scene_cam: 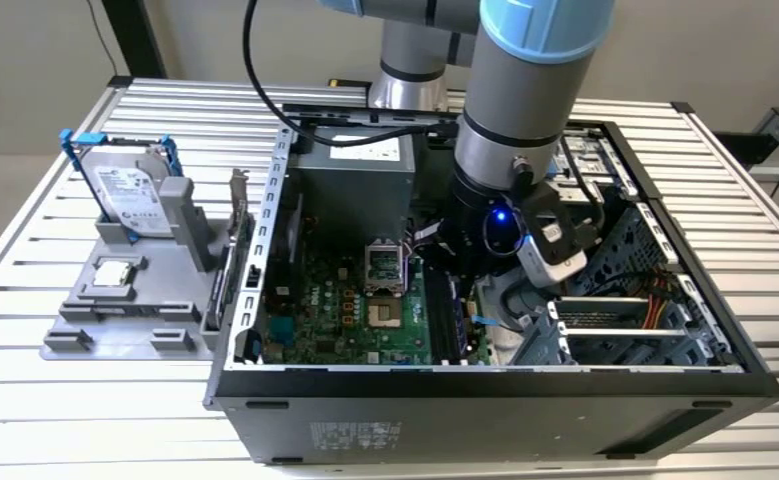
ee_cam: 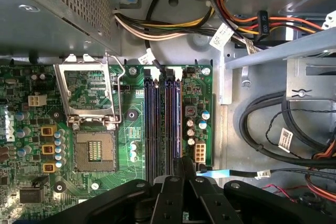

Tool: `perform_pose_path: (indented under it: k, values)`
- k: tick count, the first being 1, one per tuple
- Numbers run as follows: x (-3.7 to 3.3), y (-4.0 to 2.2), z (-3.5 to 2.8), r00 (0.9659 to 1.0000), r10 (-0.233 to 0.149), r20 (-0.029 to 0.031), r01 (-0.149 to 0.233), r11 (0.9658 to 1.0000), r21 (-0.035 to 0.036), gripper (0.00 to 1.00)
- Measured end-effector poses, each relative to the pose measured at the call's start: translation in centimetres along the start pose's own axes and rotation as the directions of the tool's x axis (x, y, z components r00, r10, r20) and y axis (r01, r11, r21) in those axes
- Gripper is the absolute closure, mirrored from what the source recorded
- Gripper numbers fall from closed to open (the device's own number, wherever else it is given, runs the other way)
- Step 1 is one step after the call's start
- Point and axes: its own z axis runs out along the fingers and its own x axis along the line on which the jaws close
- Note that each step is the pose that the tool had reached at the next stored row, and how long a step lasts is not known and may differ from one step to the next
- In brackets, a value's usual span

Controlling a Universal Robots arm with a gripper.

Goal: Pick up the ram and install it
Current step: 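Press down the ram until it locks into place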

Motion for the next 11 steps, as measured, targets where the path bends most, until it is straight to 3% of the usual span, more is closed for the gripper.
perform_pose_path:
  k: [5,11]
  values:
    - [0.00,0.00,0.00,0.9969,-0.079,0.0017,0.079,0.9969,-0.0027,1.00]
    - [0.00,0.00,-0.01,0.9868,-0.162,0.0040,0.162,0.9868,-0.0064,1.00]
